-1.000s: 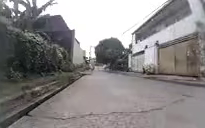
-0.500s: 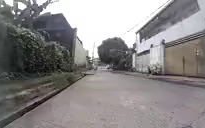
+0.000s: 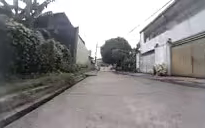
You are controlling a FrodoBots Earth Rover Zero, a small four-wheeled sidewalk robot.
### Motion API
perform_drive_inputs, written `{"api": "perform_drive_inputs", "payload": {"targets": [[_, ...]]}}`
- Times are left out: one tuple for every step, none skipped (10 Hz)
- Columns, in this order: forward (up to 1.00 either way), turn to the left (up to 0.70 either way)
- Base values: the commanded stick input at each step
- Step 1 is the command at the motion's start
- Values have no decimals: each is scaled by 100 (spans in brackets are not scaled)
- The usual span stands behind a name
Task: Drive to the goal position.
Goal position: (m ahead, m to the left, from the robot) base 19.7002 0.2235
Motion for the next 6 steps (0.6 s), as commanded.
{"api": "perform_drive_inputs", "payload": {"targets": [[100,0],[100,0],[100,-3],[100,-12],[100,-24],[100,-39]]}}
